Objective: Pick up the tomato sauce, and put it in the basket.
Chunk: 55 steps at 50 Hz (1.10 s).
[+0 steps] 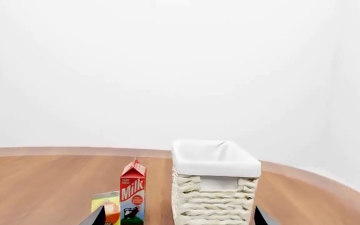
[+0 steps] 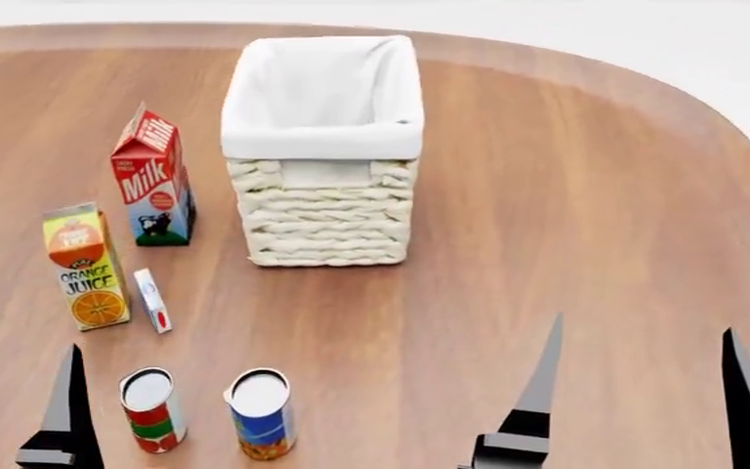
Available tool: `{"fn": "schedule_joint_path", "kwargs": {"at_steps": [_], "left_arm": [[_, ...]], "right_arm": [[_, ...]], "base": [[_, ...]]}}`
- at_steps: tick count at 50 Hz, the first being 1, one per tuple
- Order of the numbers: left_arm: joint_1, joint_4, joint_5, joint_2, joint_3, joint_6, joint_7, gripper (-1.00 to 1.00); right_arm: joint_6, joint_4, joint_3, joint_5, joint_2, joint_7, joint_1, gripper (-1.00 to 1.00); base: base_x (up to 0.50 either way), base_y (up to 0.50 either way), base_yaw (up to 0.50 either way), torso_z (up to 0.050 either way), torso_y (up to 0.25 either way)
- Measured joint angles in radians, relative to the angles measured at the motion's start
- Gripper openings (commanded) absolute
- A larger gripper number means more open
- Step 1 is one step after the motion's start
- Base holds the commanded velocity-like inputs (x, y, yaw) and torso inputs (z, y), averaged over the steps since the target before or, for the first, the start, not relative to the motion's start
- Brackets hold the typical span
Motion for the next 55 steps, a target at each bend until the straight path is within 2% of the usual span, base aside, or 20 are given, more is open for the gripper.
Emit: {"fn": "schedule_joint_path", "kwargs": {"at_steps": [9, 34, 42, 55], "left_arm": [[0.000, -0.005, -0.009, -0.009, 0.006, 0.007, -0.010, 1.00], [-0.001, -0.008, -0.037, -0.037, 0.019, 0.020, -0.043, 1.00], [-0.002, -0.009, -0.040, -0.047, 0.023, 0.023, -0.054, 1.00], [-0.003, -0.012, -0.048, -0.058, 0.033, 0.030, -0.067, 1.00]], "right_arm": [[-0.008, 0.006, -0.007, 0.010, 0.009, 0.005, -0.001, 1.00], [0.011, 0.015, -0.055, -0.009, 0.045, 0.026, 0.007, 1.00], [0.005, 0.015, -0.049, 0.006, 0.044, 0.032, 0.005, 1.00], [-0.034, 0.014, -0.036, 0.026, 0.042, 0.039, -0.002, 1.00]], "base": [[0.46, -0.23, 0.00, 0.000, 0.000], [0.49, 0.14, 0.00, 0.000, 0.001], [0.46, -0.20, 0.00, 0.000, 0.001], [0.00, -0.05, 0.00, 0.000, 0.001]]}}
